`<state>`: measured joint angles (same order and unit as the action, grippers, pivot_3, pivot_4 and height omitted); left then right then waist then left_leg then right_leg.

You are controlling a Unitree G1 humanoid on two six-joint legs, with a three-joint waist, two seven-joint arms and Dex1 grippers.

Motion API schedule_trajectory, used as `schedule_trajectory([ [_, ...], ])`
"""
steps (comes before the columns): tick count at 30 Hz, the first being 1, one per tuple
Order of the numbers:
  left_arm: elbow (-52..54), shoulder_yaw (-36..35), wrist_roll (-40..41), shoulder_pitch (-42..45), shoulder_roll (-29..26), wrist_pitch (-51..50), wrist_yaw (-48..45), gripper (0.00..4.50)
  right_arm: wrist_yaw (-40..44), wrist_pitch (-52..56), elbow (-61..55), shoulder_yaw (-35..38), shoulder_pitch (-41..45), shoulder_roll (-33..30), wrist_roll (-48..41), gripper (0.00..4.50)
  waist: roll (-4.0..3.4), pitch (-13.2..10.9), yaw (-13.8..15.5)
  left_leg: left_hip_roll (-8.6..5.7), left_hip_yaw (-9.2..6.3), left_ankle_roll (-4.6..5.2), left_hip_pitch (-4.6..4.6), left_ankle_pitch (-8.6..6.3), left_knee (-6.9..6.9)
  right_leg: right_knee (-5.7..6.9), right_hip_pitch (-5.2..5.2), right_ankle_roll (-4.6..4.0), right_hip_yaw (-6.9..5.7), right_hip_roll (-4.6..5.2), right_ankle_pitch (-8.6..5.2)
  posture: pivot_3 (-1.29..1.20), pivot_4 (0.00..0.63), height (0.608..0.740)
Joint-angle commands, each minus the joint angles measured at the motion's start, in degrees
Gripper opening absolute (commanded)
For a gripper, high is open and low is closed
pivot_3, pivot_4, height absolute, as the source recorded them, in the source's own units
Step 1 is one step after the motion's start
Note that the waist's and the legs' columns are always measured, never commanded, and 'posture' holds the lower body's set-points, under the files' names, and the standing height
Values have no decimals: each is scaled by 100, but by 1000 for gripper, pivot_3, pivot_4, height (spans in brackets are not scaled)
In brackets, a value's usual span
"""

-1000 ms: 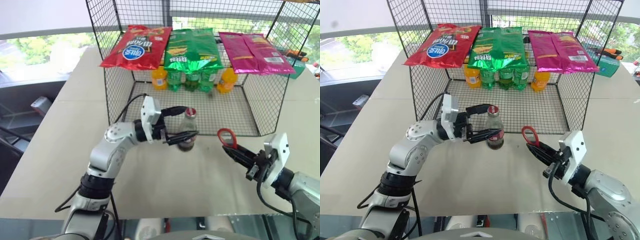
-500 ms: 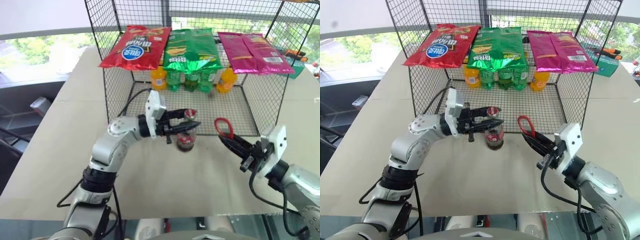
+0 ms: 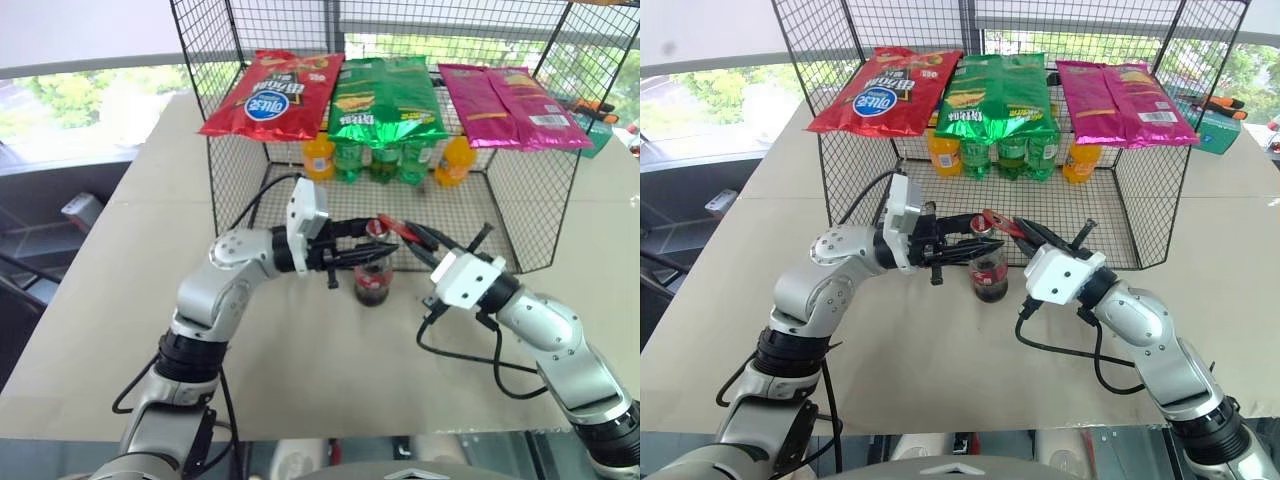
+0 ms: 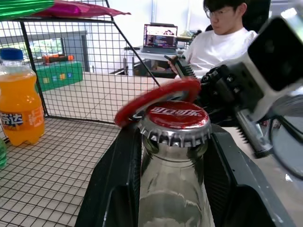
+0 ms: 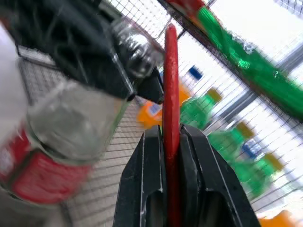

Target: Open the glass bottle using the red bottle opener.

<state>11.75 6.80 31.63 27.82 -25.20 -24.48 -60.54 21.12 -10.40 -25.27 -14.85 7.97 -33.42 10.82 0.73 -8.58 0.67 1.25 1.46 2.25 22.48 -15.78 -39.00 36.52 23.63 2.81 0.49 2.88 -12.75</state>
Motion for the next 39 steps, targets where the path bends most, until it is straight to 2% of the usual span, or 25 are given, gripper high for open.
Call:
schedule_trajectory([
  [1,45,105,8,-12,-9,-113,-21,1203,28,-1141,658,-539,-81,-75,756,0,0,2,-9,0,4,0,-5,0,0,1,-1,-1,4,0,-1,0,150,740],
  [6,61,104,8,-18,-49,-169,-35,1202,-532,-2128,1339,-633,-23,360,1137,0,5,6,-30,3,26,0,-47,0,12,6,-25,-10,25,-2,-7,0,150,740],
  [9,57,114,2,1,-60,-195,-43,1199,-480,-2260,1396,-629,93,608,950,0,5,6,-68,4,40,0,-55,0,20,9,-25,-11,41,-2,-7,0,150,740],
  [17,-5,145,-58,53,-29,-188,-78,1197,-554,-2594,1720,-649,374,867,1211,0,14,11,-137,4,57,1,-68,0,20,16,-26,-11,57,-2,-6,0,150,740],
  [23,36,166,-148,17,43,-122,-8,1197,-407,-3094,2275,-1023,429,646,1934,0,16,18,-151,5,64,1,-79,0,20,25,-28,-10,64,-2,-6,0,150,740],
  [28,181,175,-119,-83,-12,-164,-92,1197,-388,-3257,2777,-1143,578,699,2030,0,19,31,-161,8,72,1,-111,-1,22,25,-54,-11,70,-3,-7,0,150,740],
  [30,219,135,-72,-120,-54,-205,-128,1197,-364,-3335,2873,-1150,629,703,2081,0,24,33,-168,8,87,1,-150,-1,37,22,-82,-9,84,-2,-9,0,150,740],
  [31,243,131,-52,-141,-86,-232,-161,2207,-359,-3359,2906,-1137,637,711,2081,0,25,35,-170,8,96,1,-179,-1,50,20,-99,4,93,-2,-17,0,150,740],
  [33,257,126,-77,-178,-104,-190,-154,2952,-367,-3386,2937,-1113,642,705,2072,0,26,38,-173,9,101,1,-186,-1,58,20,-99,9,98,-3,-21,0,150,740],
  [34,251,118,-102,-189,-94,-157,-114,3645,-388,-3386,2938,-1114,645,687,2072,0,25,38,-171,12,101,1,-185,-1,61,20,-96,5,99,-4,-20,0,150,740],
  [35,239,117,-129,-197,-84,-130,-96,4009,-407,-3382,2938,-1107,644,667,2068,0,24,38,-166,13,101,1,-183,-1,62,20,-94,5,99,-4,-20,0,150,740],
  [36,231,119,-149,-205,-86,-111,-89,4325,-428,-3375,2928,-1088,638,652,2064,0,26,39,-154,14,103,1,-183,-1,62,20,-94,2,101,-3,-18,0,150,740],
  [37,220,125,-166,-206,-84,-96,-86,4461,-460,-3368,2923,-1062,634,640,2065,0,29,40,-139,15,103,1,-183,-1,61,20,-95,1,101,-1,-17,0,150,740],
  [39,179,129,-199,-210,-85,-61,-83,4461,-495,-3343,2926,-1020,651,620,2063,0,29,40,-136,16,104,1,-183,-1,59,19,-96,1,101,8,-18,0,150,740],
])
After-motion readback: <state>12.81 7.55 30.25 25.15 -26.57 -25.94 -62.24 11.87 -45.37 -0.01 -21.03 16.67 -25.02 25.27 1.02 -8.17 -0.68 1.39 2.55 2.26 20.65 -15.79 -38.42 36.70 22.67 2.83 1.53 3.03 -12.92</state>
